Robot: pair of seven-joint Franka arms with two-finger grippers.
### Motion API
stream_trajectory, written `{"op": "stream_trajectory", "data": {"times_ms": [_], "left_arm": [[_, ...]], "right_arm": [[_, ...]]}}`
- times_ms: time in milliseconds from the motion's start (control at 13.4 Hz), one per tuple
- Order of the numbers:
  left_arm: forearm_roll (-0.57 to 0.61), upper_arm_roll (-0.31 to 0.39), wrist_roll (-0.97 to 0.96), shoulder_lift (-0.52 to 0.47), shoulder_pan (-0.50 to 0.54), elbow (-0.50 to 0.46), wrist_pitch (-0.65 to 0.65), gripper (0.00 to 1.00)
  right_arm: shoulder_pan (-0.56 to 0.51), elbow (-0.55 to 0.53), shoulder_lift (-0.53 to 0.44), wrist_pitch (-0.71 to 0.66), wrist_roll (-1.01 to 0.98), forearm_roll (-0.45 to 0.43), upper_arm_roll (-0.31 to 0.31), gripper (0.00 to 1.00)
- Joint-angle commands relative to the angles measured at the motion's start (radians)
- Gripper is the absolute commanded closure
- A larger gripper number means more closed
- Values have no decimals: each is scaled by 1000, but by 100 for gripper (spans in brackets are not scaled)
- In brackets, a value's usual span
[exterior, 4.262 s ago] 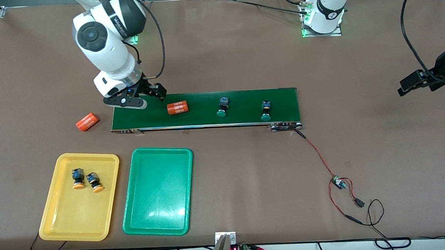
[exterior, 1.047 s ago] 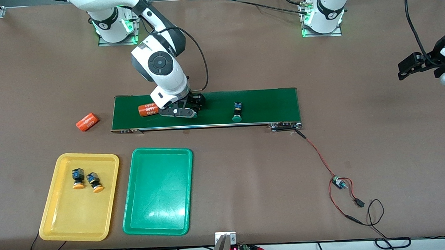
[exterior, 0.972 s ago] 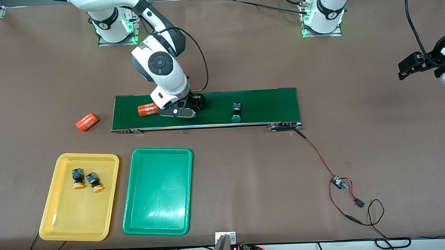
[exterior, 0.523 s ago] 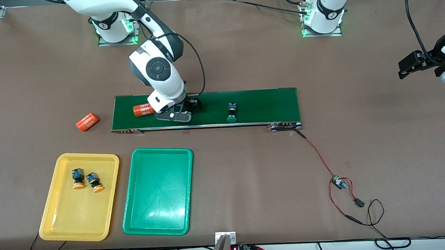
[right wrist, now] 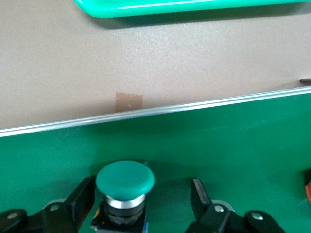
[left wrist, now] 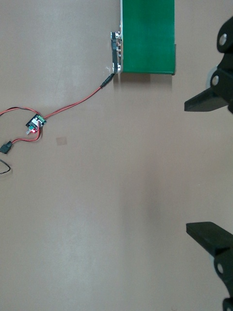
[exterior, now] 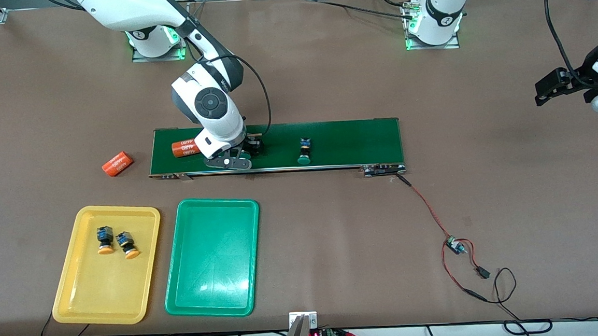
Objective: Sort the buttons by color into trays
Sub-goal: 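Carry the green button to the green tray with the right gripper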
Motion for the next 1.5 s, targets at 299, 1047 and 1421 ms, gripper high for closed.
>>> {"op": "stream_trajectory", "data": {"times_ms": [299, 1047, 1421], "left_arm": [[3, -1, -4, 0, -3, 22, -34, 0], [3, 0, -4, 0, -3, 22, -39, 0], [-4, 0, -4, 0, -3, 22, -42, 0]], "right_arm": [[-7, 32, 4, -9, -17, -8, -4, 94], [-41, 425, 0, -335, -392, 88, -136, 94], [-60, 560, 189, -122, -662, 94, -240, 94]]}}
